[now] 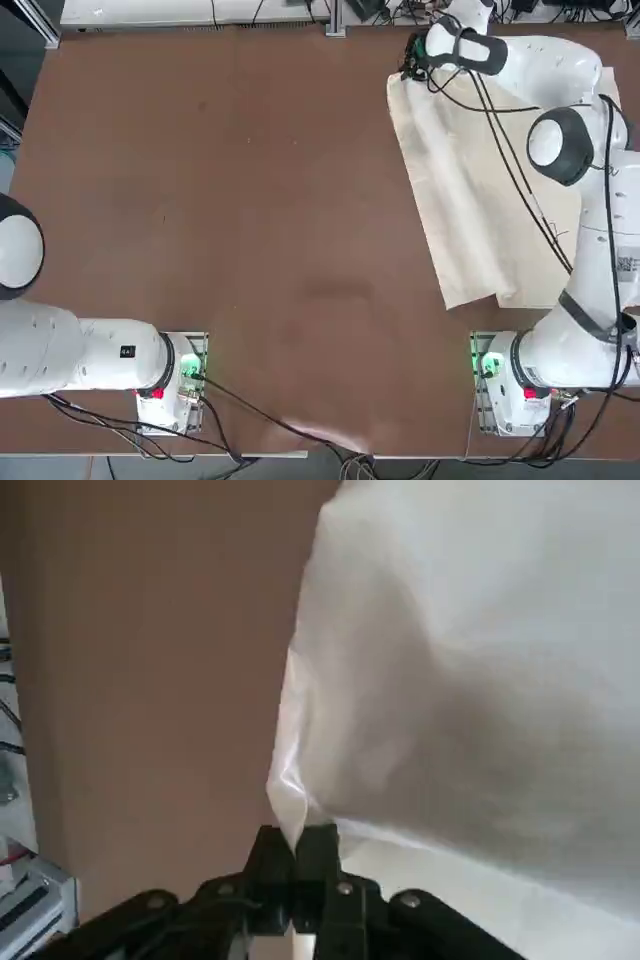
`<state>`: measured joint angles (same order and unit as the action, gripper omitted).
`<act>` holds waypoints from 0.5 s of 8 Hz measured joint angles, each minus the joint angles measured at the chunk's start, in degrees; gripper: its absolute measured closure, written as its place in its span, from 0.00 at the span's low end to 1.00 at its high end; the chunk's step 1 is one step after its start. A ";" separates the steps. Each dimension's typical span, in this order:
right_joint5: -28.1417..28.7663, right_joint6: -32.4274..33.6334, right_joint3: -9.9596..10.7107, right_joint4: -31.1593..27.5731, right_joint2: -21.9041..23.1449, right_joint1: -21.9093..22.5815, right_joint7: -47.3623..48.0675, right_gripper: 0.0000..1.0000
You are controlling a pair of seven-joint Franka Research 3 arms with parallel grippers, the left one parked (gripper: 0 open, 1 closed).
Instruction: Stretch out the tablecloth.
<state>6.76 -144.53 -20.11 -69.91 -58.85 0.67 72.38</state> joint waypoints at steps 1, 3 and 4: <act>0.01 0.00 0.00 1.07 -0.78 0.17 1.70 0.98; 0.39 0.02 -0.06 2.24 -1.93 0.28 4.10 0.98; 1.52 0.11 -0.07 2.98 -2.40 0.32 4.91 0.98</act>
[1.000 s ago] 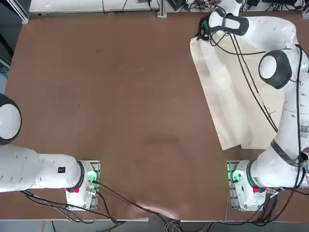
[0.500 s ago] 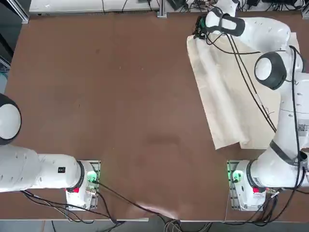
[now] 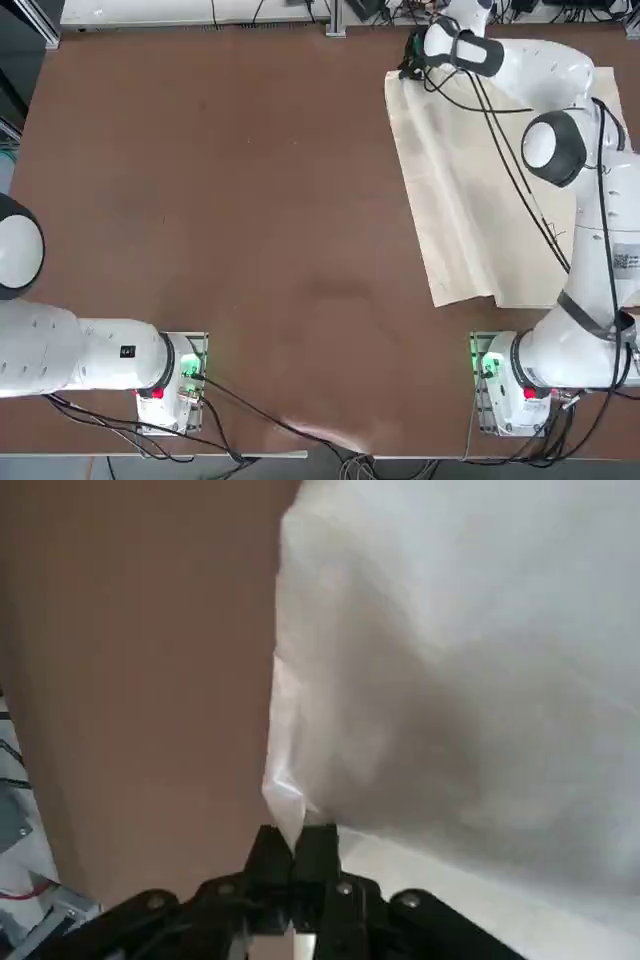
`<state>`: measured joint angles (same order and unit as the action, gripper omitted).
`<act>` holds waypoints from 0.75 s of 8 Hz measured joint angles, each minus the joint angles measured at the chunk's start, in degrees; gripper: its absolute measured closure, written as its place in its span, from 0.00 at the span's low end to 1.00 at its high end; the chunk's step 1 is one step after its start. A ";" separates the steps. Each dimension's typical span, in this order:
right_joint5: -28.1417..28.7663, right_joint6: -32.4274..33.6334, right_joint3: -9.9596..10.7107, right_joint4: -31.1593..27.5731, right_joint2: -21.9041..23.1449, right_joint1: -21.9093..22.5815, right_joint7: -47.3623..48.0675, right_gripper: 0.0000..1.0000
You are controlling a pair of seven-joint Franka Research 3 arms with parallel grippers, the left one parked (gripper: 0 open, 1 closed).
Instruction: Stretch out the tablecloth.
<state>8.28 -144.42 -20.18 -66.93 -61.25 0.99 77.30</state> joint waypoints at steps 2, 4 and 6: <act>3.20 0.53 0.00 1.41 -0.72 0.00 0.42 0.97; 6.47 0.76 0.00 1.79 -0.85 0.01 0.55 0.97; 9.06 0.80 0.00 1.86 -0.85 0.07 0.60 0.97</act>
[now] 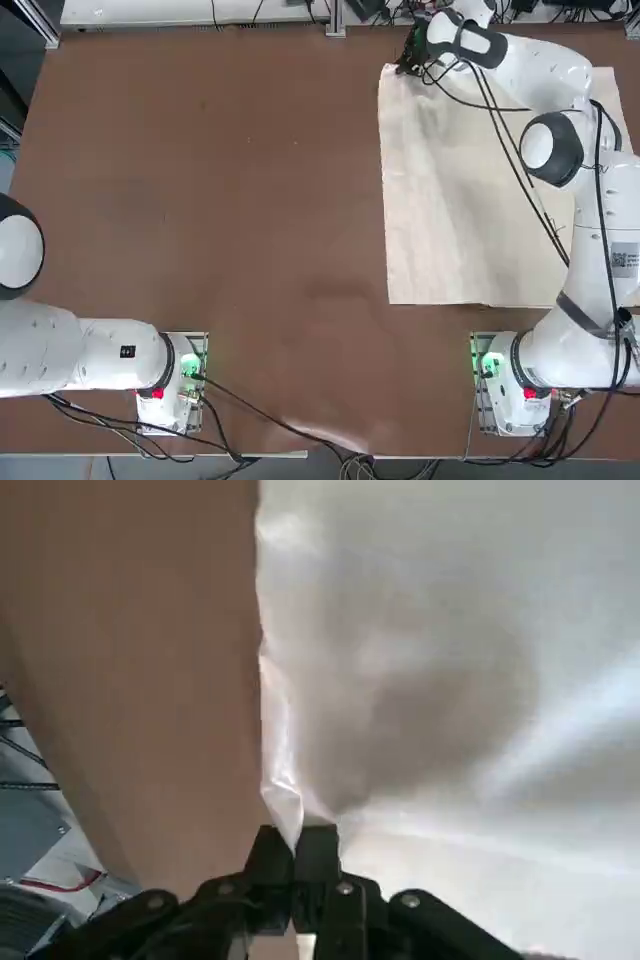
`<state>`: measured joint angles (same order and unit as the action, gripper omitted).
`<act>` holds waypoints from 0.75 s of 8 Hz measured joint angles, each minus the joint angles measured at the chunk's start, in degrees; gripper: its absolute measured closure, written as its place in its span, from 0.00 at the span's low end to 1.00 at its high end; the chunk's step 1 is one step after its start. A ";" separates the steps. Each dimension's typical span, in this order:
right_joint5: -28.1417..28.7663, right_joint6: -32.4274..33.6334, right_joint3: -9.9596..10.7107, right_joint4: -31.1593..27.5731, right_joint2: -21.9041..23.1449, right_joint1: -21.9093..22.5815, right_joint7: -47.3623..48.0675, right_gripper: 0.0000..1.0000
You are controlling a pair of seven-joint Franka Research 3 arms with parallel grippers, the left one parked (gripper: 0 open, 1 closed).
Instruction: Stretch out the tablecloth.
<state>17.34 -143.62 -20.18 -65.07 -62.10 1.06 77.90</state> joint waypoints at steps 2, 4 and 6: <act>0.60 0.07 0.00 0.00 -0.05 0.23 0.11 0.96; 0.61 0.07 -0.01 0.01 -0.17 0.62 0.11 0.96; 0.61 0.07 0.00 0.08 -0.37 0.69 0.11 0.94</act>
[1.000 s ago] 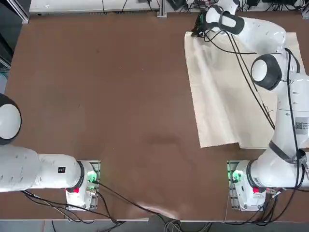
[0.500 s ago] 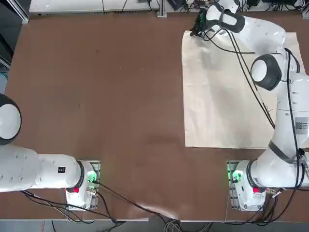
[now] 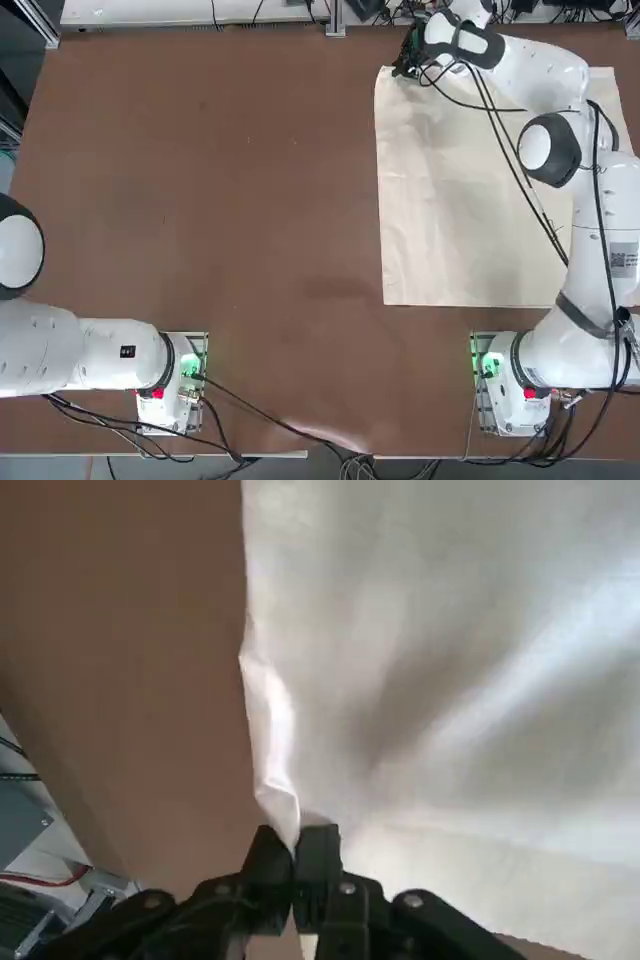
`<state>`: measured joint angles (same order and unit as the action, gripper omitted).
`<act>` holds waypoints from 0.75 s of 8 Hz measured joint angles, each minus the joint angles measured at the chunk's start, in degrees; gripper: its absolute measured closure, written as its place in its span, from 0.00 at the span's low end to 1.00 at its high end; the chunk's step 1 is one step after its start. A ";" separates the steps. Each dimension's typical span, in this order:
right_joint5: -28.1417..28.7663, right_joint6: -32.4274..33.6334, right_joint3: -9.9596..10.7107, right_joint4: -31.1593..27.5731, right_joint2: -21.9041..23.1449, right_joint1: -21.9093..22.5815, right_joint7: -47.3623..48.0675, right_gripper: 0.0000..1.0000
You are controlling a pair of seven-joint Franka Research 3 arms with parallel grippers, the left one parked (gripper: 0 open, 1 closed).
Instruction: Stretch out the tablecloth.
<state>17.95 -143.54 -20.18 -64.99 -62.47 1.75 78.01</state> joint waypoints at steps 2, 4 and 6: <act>0.00 0.00 0.03 0.31 -0.15 0.00 -0.04 0.88; 0.00 0.00 0.04 0.58 -0.27 0.00 -0.46 0.67; 0.00 0.00 0.08 0.63 -0.30 -0.01 -1.08 0.32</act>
<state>17.94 -143.54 -20.10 -64.36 -62.77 1.74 76.92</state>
